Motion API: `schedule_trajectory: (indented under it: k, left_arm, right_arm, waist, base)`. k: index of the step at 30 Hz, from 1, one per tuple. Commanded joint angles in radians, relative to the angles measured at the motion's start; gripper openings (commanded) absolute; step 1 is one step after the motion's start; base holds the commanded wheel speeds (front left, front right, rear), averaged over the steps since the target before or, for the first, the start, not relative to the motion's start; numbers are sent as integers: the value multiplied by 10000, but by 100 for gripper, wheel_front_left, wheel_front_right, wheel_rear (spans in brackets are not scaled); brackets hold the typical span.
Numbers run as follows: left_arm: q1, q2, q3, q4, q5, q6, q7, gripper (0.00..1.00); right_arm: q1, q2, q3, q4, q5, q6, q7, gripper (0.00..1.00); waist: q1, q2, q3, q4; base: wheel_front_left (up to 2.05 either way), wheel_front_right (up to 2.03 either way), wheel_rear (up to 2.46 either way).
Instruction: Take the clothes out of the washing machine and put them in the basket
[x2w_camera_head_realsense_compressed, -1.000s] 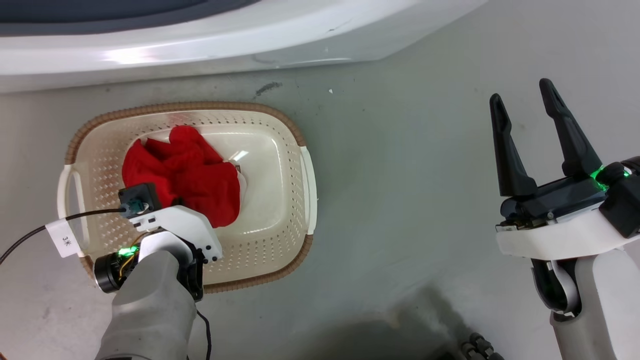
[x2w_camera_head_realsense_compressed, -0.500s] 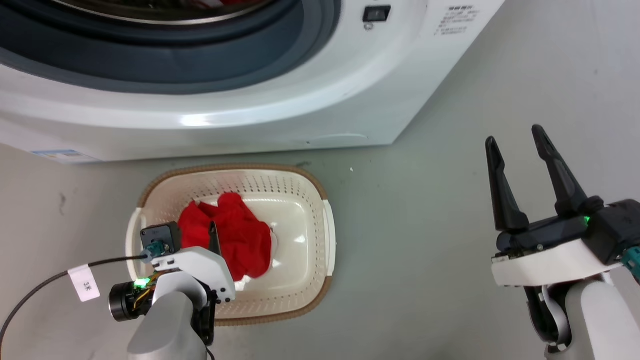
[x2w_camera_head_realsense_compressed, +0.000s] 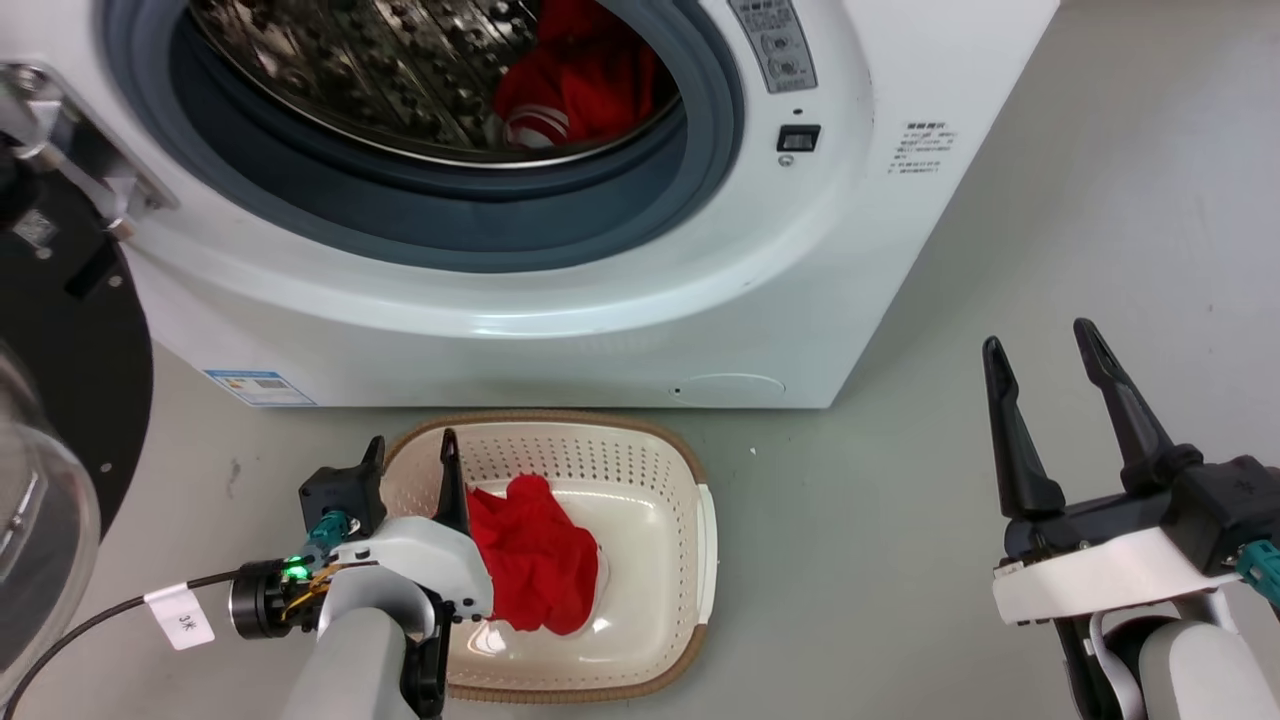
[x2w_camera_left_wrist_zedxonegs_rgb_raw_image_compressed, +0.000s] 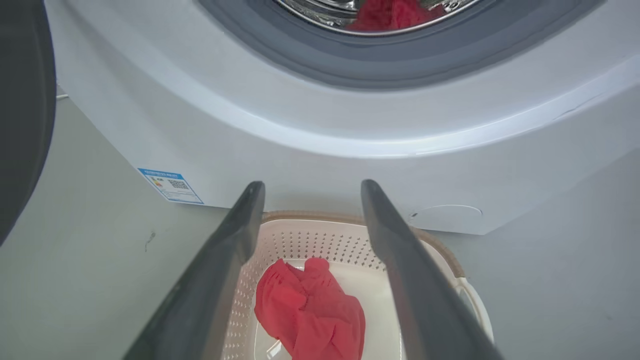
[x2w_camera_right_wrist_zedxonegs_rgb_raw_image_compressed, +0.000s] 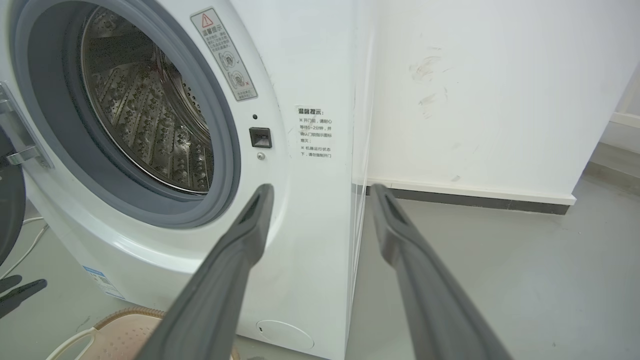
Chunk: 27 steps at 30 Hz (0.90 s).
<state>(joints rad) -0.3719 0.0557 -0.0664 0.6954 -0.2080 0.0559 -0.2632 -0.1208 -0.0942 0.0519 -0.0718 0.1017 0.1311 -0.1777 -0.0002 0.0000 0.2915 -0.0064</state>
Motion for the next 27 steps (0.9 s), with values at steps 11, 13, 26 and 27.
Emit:
schedule_trajectory:
  k: [11,13,26,27]
  left_arm:
    - [-450,-11,-301,-1072,590,-158,-24,100]
    - [-800,53,-313,-864,650,-202,-22,100]
    - [-3889,204,-387,1234,596,-537,23,100]
    - [-4126,224,-408,1459,599,-568,65,100]
  right_arm:
    - [412,206,-84,-442,-192,-7,307,100]
    - [402,227,-53,-468,-180,-7,310,100]
    - [45,266,229,-332,76,-7,81,100]
    - [-3,250,265,-299,104,-7,62,100]
  waist:
    - [2,0,-464,123]
    - [2,0,-418,70]
    - [2,0,269,-365]
    - [2,0,349,-406]
  base:
    - [0,0,0]
    - [0,0,0]
    - [0,0,0]
    - [0,0,0]
